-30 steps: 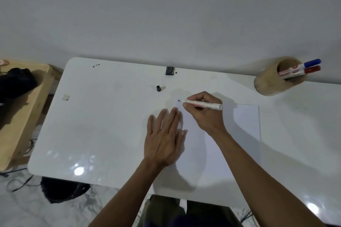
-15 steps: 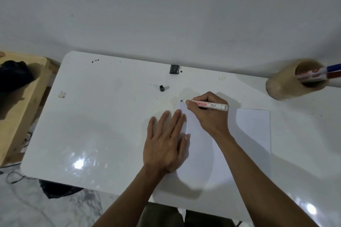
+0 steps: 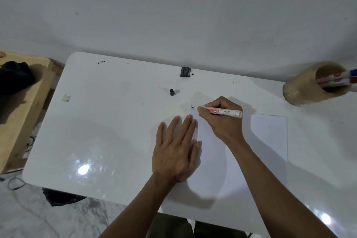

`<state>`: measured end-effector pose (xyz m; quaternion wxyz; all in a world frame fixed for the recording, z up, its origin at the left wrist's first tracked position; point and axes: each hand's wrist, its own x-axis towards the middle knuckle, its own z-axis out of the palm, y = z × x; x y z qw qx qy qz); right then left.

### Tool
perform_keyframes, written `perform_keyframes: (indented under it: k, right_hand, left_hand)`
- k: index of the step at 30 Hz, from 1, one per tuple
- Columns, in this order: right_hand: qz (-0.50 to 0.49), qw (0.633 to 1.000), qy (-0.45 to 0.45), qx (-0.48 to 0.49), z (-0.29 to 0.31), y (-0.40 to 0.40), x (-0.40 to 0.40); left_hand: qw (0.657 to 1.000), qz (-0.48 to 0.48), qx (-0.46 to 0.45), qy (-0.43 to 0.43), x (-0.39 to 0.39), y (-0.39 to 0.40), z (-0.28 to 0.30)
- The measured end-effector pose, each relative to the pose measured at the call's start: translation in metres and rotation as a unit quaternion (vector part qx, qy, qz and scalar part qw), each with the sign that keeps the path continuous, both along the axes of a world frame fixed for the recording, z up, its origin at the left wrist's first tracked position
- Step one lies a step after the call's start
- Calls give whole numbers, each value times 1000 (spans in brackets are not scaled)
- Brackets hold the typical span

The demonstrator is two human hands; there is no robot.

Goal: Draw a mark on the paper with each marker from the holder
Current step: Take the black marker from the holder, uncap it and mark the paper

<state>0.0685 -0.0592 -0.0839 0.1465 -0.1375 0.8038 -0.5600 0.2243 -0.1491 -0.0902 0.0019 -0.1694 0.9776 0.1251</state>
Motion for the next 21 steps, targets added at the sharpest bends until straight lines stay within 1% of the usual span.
perform_keyframes:
  k: [12,16,18,21]
  right_hand:
    - [1,1000,-17,-7,4,0,1]
    - [1,999,-38,-8,4,0,1]
    - [0,997,-73,-19,8,-1,-3]
    - [-44,976,-183,-107,26,1,-10]
  left_hand:
    - [1000,2,-4,9,0,1,-3]
    - [1000,3,-3,21,1,1,-3]
    - [1000,3,1,16,0,1,-3]
    - [1000,1,15,13,2,0,0]
